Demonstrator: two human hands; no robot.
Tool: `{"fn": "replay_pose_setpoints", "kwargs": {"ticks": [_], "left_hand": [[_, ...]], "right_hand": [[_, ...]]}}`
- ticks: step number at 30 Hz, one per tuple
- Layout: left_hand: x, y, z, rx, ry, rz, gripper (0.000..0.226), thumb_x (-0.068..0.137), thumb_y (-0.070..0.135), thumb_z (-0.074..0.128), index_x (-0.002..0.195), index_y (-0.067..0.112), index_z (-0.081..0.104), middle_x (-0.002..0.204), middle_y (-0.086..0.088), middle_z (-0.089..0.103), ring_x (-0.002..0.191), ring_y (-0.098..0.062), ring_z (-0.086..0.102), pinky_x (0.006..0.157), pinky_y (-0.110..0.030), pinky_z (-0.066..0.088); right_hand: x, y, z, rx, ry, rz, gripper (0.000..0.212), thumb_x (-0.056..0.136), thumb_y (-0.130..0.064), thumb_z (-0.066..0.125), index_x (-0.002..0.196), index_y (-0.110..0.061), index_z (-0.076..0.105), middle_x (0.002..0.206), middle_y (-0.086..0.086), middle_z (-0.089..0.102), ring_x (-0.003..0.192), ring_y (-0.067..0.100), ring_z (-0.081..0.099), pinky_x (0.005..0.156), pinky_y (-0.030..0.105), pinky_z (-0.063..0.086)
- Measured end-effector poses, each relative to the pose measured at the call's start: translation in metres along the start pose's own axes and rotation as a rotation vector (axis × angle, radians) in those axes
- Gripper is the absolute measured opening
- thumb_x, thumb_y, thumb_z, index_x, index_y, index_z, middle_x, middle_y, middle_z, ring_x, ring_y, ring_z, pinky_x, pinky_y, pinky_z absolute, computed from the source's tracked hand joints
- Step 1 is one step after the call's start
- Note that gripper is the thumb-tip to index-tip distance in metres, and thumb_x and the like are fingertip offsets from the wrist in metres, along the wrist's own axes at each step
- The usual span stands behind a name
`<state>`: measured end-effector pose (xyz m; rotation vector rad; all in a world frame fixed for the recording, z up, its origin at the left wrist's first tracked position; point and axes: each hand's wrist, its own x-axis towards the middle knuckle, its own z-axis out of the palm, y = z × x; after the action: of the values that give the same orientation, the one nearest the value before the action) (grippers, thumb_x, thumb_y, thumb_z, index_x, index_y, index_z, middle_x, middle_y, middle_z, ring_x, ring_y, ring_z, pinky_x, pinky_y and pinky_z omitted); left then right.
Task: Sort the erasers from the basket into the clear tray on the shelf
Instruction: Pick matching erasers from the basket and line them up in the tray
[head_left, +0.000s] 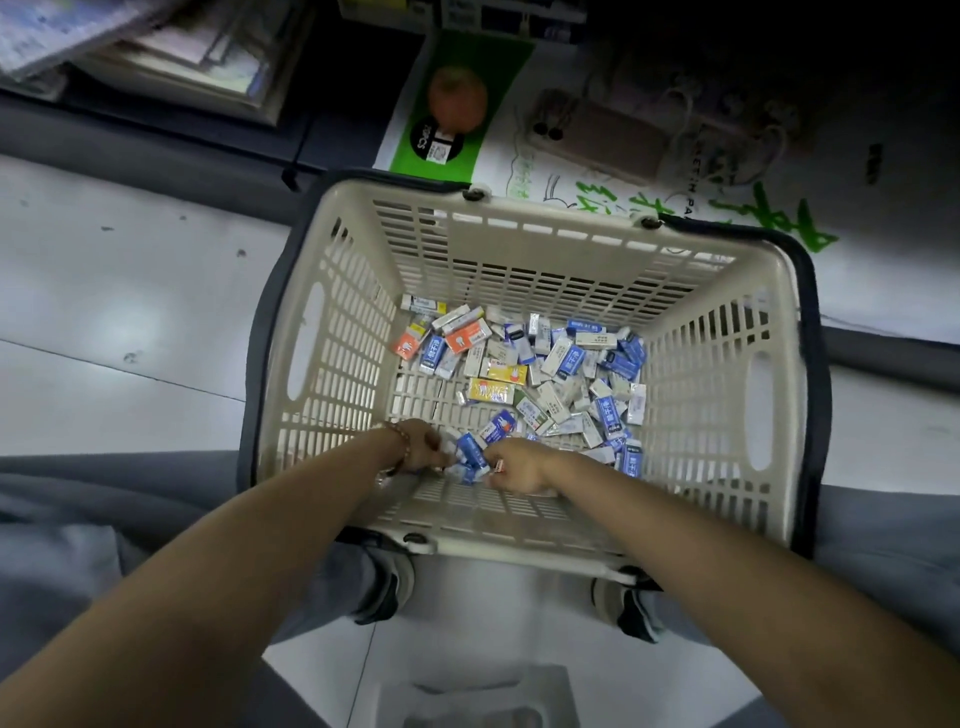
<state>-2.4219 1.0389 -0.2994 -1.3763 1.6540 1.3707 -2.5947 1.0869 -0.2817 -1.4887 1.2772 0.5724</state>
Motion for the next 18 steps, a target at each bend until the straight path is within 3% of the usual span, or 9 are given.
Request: {"fn": "replay_pose_setpoints", "kwargs": {"ticks": [5,12,14,16,18], "left_hand": [[0.003,-0.003,-0.002,-0.003,-0.021,-0.007,0.029,0.086,0.038,0.062,0.074,0.012,0.057,0.086,-0.012,0.057,0.084,-0.02,0.051,0.087,-0.036,0.045],[-0.003,-0.006,-0.008,-0.127,-0.047,-0.031,0.029,0.086,0.037,0.062,0.088,0.008,0.064,0.083,-0.005,0.056,0.08,-0.018,0.051,0.079,-0.028,0.042],[-0.004,-0.005,-0.008,-0.292,-0.046,-0.029,0.017,0.088,0.024,0.062,0.084,0.007,0.06,0.078,-0.005,0.055,0.069,-0.017,0.053,0.066,-0.024,0.049],[-0.006,-0.003,-0.009,-0.487,-0.042,-0.053,0.016,0.088,0.006,0.059,0.075,0.01,0.052,0.072,-0.006,0.051,0.059,-0.014,0.05,0.046,-0.019,0.049],[-0.008,-0.001,-0.01,-0.607,0.009,-0.081,0.024,0.087,-0.002,0.059,0.075,0.014,0.046,0.071,-0.007,0.049,0.059,-0.016,0.049,0.048,-0.025,0.051]], "right_hand": [[0.004,-0.006,-0.003,-0.069,-0.028,0.018,0.036,0.096,-0.023,0.05,0.125,-0.001,0.052,0.125,0.018,0.056,0.112,0.031,0.055,0.092,0.036,0.045],[-0.003,0.001,-0.008,0.065,0.006,0.02,0.036,0.092,-0.024,0.057,0.122,-0.004,0.054,0.127,0.014,0.055,0.115,0.031,0.053,0.094,0.036,0.043],[-0.004,0.005,-0.008,0.082,0.052,0.025,0.034,0.089,-0.025,0.062,0.118,-0.008,0.056,0.125,0.014,0.057,0.112,0.03,0.055,0.092,0.035,0.043],[-0.005,0.01,-0.009,0.165,0.065,0.025,0.022,0.084,-0.025,0.069,0.102,-0.013,0.065,0.121,0.01,0.062,0.106,0.025,0.058,0.086,0.03,0.043],[-0.008,0.013,-0.009,0.232,0.065,0.012,0.024,0.083,-0.022,0.071,0.103,-0.009,0.069,0.12,0.007,0.064,0.109,0.022,0.058,0.089,0.028,0.043]]}}
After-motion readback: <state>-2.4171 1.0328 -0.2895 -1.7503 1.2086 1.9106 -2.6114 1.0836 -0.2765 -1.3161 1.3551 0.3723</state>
